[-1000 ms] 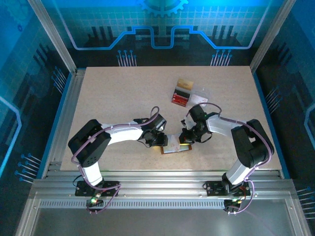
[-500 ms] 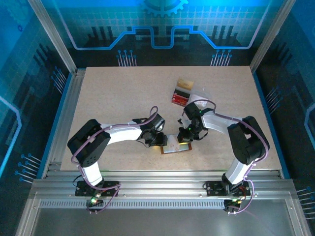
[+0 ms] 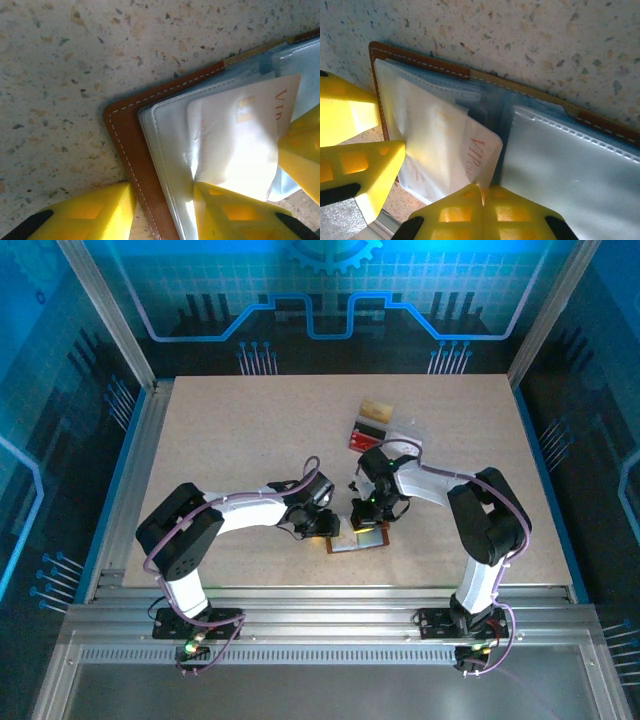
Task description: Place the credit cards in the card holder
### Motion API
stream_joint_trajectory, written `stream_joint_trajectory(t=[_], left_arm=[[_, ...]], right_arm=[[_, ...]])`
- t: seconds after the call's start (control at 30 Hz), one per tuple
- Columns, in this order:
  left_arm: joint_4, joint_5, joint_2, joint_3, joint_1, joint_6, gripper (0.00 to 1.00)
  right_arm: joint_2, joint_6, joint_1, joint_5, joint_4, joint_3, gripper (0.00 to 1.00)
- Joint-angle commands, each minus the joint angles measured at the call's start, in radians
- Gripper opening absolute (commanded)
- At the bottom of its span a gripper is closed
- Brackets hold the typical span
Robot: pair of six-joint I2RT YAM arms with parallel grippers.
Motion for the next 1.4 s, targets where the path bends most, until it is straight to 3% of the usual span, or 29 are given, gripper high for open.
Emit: stream_joint_trajectory(t=[0.0,0.1,0.37,0.63,0.77,0.93,1.23,1.37], left_arm=[[-0.018,0.001,0.021,-0.026,0.005,0.018,0.37],[-0.012,0.023,0.012,-0.021,0.009,0.013,0.38],[-0.011,0.057,-0.037,-0.030,0.033,0.007,0.40],[0.012,0.123,-0.079,-0.061,0.073,-0.001,0.41],[0.018,0.142,-0.103,-0.076,0.088,-0.004,0.41],[0.023,0.154,-0.121,-0.088,0.093,-0.001,0.41],[0.072,0.195,-0.062,-0.090,0.094,-0.022,0.29],[0.086,0.200,-0.041,-0.096,0.093,-0.024,0.26]], right_arm=[[0.014,0.023,0.039,-0.050,0.053,-0.004,0.00],[-0.014,0.035,0.030,-0.025,0.062,-0.018,0.02],[-0.083,0.031,0.007,-0.023,0.031,0.000,0.20],[-0.144,0.034,0.009,0.089,-0.058,0.017,0.37],[-0.219,0.068,0.030,0.284,-0.117,0.006,0.42],[-0.242,0.124,0.084,0.555,-0.226,0.012,0.58],[-0.082,0.185,0.166,0.658,-0.201,0.024,0.64],[-0.046,0.216,0.191,0.745,-0.234,0.046,0.54]])
